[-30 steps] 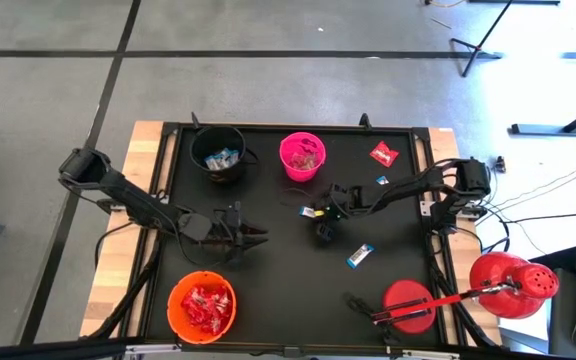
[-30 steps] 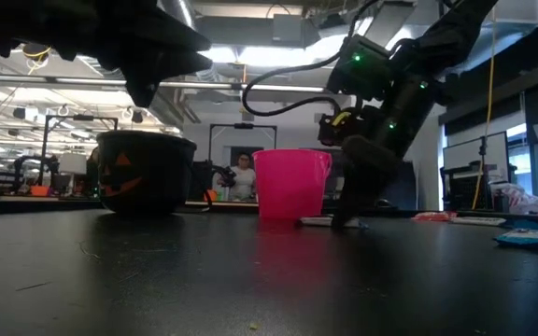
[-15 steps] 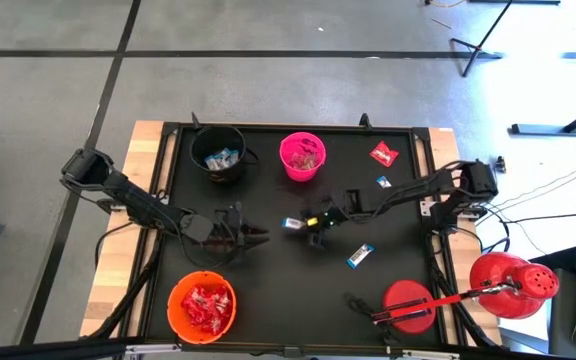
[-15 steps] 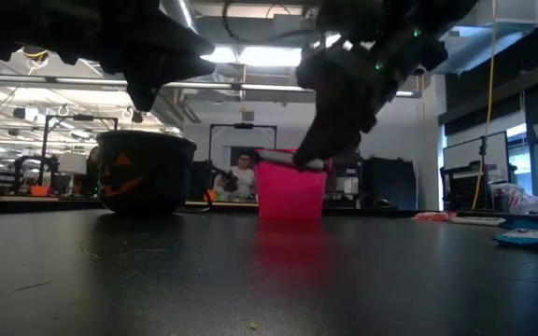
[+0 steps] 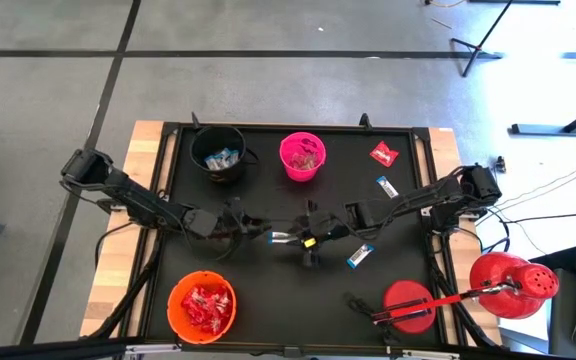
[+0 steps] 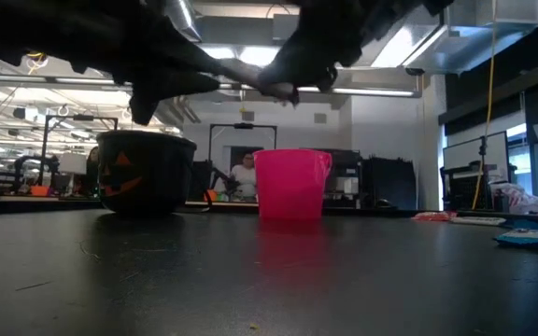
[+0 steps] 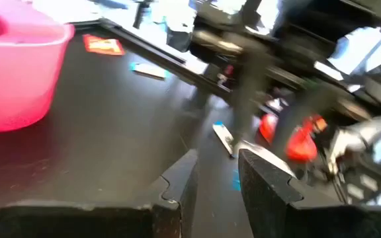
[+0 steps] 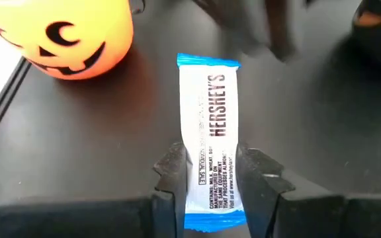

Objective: Organize candy in baskets
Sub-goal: Put the white chocolate bar into the black bucket

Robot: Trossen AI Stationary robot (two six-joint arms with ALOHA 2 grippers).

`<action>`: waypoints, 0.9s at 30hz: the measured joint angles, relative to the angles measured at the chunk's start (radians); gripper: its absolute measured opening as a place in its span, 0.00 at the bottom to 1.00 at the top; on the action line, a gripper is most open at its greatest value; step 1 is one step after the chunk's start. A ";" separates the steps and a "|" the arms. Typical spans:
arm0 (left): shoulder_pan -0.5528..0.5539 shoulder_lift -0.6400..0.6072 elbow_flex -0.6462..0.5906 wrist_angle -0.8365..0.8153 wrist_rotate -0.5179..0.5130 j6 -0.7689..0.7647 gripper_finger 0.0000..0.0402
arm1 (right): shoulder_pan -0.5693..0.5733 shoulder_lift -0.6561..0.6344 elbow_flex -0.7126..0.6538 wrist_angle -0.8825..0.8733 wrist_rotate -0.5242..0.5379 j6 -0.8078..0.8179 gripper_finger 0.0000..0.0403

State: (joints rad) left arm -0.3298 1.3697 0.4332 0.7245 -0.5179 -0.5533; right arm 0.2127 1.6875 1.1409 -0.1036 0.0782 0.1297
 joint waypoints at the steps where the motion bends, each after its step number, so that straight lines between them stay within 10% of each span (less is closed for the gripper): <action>1: 0.012 0.000 0.000 -0.003 0.000 -0.027 0.25 | 0.009 0.000 0.007 -0.001 0.019 -0.009 0.24; 27: 0.067 -0.001 0.000 0.065 0.306 -0.145 0.31 | 0.022 -0.002 0.024 -0.018 0.099 -0.058 0.25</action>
State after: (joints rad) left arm -0.2628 1.3688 0.4332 0.7898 -0.2120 -0.6984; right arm 0.2344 1.6855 1.1645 -0.1212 0.1775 0.0719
